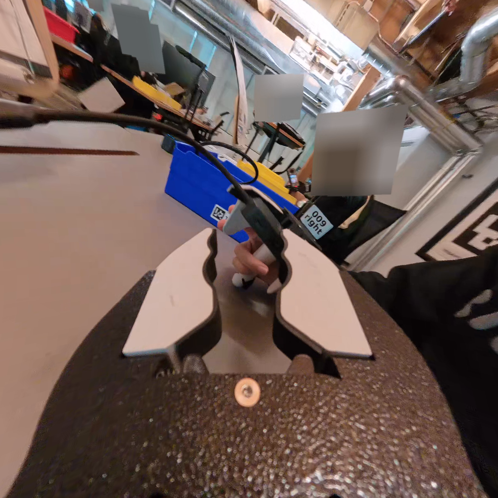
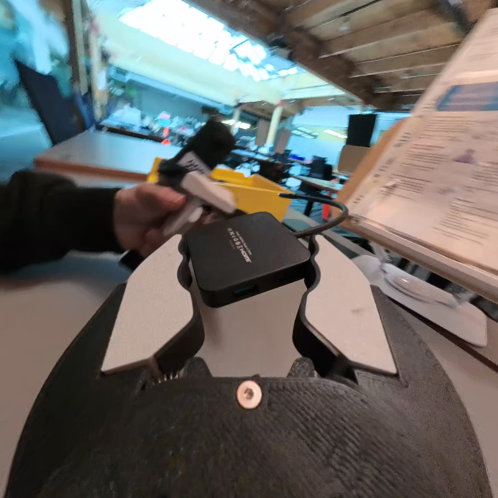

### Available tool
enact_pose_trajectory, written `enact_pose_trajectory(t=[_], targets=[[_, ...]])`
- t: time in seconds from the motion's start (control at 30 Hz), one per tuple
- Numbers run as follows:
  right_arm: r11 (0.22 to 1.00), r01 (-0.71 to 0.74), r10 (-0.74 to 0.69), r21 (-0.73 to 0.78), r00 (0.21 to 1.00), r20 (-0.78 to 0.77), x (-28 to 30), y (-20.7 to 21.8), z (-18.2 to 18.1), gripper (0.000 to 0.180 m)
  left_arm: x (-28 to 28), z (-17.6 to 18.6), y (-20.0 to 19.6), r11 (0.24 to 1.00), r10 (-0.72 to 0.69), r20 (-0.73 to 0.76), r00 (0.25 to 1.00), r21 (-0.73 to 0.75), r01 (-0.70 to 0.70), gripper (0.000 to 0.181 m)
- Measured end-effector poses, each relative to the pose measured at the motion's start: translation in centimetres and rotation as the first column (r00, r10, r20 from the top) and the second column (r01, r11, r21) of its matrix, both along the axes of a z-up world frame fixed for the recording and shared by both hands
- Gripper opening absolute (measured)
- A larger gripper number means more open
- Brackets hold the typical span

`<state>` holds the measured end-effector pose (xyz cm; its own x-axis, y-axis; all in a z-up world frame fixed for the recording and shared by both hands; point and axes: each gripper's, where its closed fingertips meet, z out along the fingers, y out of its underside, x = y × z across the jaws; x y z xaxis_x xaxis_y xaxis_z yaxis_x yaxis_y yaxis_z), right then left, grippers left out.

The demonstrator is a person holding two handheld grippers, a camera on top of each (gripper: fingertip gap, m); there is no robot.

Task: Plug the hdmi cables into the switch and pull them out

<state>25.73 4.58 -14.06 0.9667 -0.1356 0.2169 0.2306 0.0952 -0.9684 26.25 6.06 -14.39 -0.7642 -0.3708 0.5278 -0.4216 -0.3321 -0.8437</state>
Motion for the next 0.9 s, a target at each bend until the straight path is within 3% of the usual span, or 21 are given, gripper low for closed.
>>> enact_pose_trajectory(t=[0.07,0.13,0.23,0.33,0.47,0.53,0.6,0.77,0.9], targets=[[0.994,0.105,-0.105,0.034,0.994,0.003,1.8,-0.7,0.3,0.084,0.0,-0.4,-0.4,1.0,0.011,-0.007,1.0,0.024,-0.011,0.048],[0.987,0.158,-0.156,-0.003,0.977,0.148,2.0,-0.9,-0.1,0.084,-0.5,-1.0,-1.6,0.997,-0.081,-0.09,0.993,-0.014,0.08,0.048],[0.988,0.133,-0.109,-0.072,0.955,0.275,0.7,-0.1,-1.2,0.084,-1.4,-1.4,-3.3,0.974,-0.218,-0.158,0.963,-0.104,0.203,0.043],[0.991,0.06,-0.025,-0.12,0.962,0.272,-1.0,0.9,-2.1,0.084,-1.9,-2.0,-4.2,0.967,-0.251,-0.192,0.949,-0.096,0.237,0.016],[0.983,-0.031,0.074,-0.182,0.969,0.235,-1.9,0.8,-3.0,0.08,-2.8,-2.8,-4.1,0.952,-0.305,-0.344,0.888,-0.072,0.299,0.014],[0.971,-0.073,0.109,-0.228,0.983,0.149,-2.2,1.0,-3.4,0.095,-3.4,-2.8,-4.1,0.946,-0.314,-0.386,0.867,-0.048,0.32,0.013],[0.959,-0.127,0.164,-0.253,0.977,0.133,-3.0,1.0,-3.7,0.086,-3.9,-2.4,-4.2,0.944,-0.316,-0.397,0.862,-0.042,0.327,0.013],[0.96,-0.059,0.129,-0.274,0.961,0.245,-3.1,1.2,-4.2,0.086,-4.3,-2.8,-4.7,0.942,-0.313,-0.452,0.835,-0.032,0.335,0.013],[0.954,-0.057,0.129,-0.294,0.964,0.233,-3.0,1.3,-4.5,0.086,-4.2,-3.0,-4.6,0.943,-0.308,-0.462,0.831,-0.036,0.33,0.013]])
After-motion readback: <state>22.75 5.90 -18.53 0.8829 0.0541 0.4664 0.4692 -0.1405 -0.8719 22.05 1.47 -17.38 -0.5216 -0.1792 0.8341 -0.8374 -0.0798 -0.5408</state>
